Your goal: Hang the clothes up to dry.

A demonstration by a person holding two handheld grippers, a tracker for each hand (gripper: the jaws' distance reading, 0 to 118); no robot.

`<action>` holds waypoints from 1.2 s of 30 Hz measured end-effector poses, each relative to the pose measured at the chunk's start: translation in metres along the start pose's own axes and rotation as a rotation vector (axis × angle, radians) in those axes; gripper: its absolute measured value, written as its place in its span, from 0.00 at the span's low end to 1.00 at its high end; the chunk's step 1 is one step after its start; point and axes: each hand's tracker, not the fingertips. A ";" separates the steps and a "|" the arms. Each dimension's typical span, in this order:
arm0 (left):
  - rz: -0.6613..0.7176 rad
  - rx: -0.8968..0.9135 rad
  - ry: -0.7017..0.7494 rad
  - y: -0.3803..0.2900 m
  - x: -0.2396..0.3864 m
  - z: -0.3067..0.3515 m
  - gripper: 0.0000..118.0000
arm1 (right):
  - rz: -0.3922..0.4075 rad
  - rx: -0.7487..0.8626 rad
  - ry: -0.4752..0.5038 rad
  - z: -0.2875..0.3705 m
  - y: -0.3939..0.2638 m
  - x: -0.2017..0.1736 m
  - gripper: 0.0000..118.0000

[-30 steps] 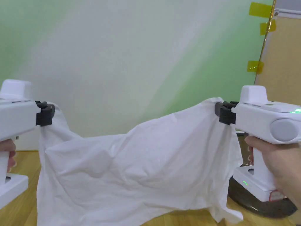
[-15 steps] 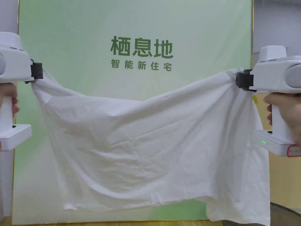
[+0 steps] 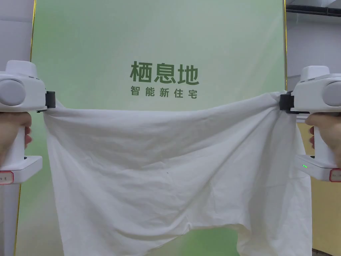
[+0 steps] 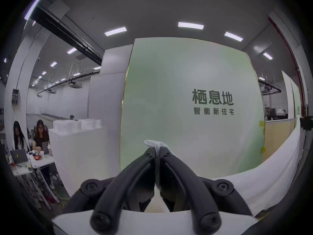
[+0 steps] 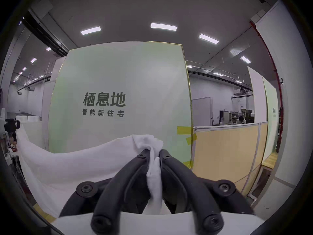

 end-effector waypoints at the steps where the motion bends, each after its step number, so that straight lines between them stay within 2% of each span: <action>1: 0.003 0.001 -0.005 -0.001 0.000 -0.003 0.05 | -0.001 -0.001 0.006 -0.004 -0.002 0.000 0.08; 8: -0.003 -0.036 -0.006 -0.025 -0.002 -0.054 0.05 | 0.010 -0.031 0.049 -0.046 -0.031 -0.001 0.08; 12: 0.038 -0.077 -0.024 -0.049 0.003 -0.097 0.05 | -0.024 -0.057 0.068 -0.089 -0.054 -0.004 0.08; 14: 0.024 -0.087 -0.026 -0.061 0.007 -0.121 0.05 | -0.003 -0.074 0.062 -0.113 -0.066 -0.011 0.08; 24: 0.029 -0.143 -0.038 -0.130 0.007 -0.225 0.05 | -0.009 -0.121 0.083 -0.223 -0.133 -0.028 0.08; 30: 0.017 -0.191 -0.023 -0.178 0.003 -0.259 0.05 | -0.017 -0.141 0.107 -0.261 -0.176 -0.044 0.08; 36: 0.024 -0.280 -0.021 -0.238 -0.002 -0.269 0.05 | -0.026 -0.233 0.104 -0.278 -0.245 -0.059 0.08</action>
